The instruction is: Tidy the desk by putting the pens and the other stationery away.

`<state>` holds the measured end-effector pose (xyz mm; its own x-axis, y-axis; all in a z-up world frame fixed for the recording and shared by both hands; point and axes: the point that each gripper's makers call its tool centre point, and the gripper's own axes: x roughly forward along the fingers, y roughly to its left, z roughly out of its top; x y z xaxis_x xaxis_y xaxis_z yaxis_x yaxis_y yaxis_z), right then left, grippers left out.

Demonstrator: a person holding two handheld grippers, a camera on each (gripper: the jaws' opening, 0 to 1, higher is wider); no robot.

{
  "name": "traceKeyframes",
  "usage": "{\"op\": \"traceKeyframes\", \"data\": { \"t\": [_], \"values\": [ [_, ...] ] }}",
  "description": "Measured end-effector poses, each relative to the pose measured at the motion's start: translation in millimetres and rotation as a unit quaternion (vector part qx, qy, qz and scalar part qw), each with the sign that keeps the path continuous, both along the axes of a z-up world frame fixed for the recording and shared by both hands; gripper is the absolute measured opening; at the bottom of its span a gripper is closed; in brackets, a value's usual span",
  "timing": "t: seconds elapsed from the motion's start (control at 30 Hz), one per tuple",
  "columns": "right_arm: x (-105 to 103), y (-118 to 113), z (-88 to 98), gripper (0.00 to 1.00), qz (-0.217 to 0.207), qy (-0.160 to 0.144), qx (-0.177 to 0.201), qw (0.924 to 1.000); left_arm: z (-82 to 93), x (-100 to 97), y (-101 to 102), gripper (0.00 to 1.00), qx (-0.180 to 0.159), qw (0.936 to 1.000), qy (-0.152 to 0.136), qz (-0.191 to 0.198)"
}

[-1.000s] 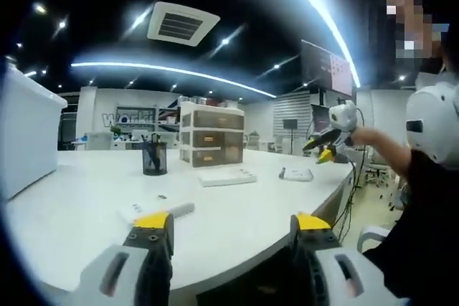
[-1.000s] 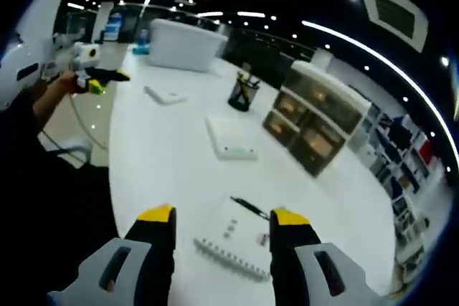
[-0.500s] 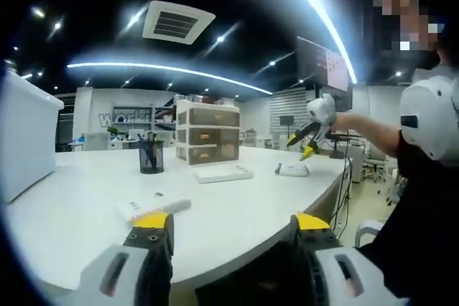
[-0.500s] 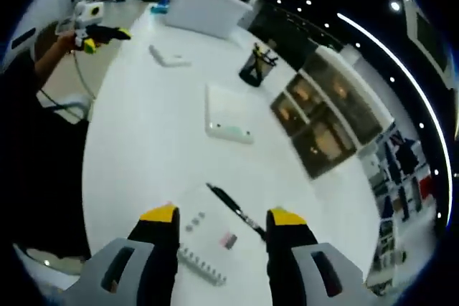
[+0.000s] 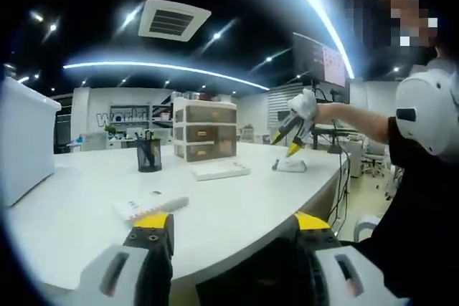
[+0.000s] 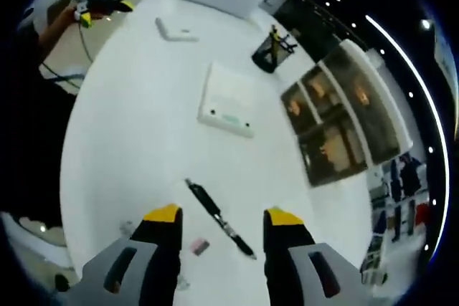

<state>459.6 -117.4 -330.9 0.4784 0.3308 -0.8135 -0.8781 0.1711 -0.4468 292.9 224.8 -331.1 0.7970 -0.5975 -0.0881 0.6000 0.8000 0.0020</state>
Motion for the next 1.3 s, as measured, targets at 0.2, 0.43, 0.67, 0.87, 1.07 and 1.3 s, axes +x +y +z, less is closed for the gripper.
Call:
{"op": "traceKeyframes", "data": {
  "t": [0.2,0.43,0.67,0.87,1.07,1.3],
  "values": [
    [3.7,-2.6,-12.2,0.40,0.031,0.005,-0.070,0.9971,-0.5,-2.4,-5.0,0.65,0.004,1.0000,0.001,-0.009],
    [9.6,0.1,-22.9,0.33,0.060,0.021,-0.111,0.9918,-3.3,-3.0,-3.9,0.65,0.004,0.9999,0.004,-0.008],
    [15.9,2.2,-33.3,0.31,0.069,0.046,-0.126,0.9885,-4.4,-4.8,-5.6,0.65,0.004,0.9999,0.005,-0.012],
    [19.8,2.4,-40.3,0.29,0.076,0.059,-0.142,0.9853,-6.2,-4.2,-4.4,0.65,0.001,0.9999,0.008,-0.012],
    [23.1,3.8,-43.0,0.26,0.081,0.072,-0.147,0.9833,-7.5,-3.9,-5.1,0.64,0.000,0.9999,0.010,-0.013],
    [25.4,3.6,-52.0,0.22,0.078,0.099,-0.150,0.9806,-9.1,-3.3,-8.4,0.64,0.000,0.9998,0.012,-0.015]
  ]
}}
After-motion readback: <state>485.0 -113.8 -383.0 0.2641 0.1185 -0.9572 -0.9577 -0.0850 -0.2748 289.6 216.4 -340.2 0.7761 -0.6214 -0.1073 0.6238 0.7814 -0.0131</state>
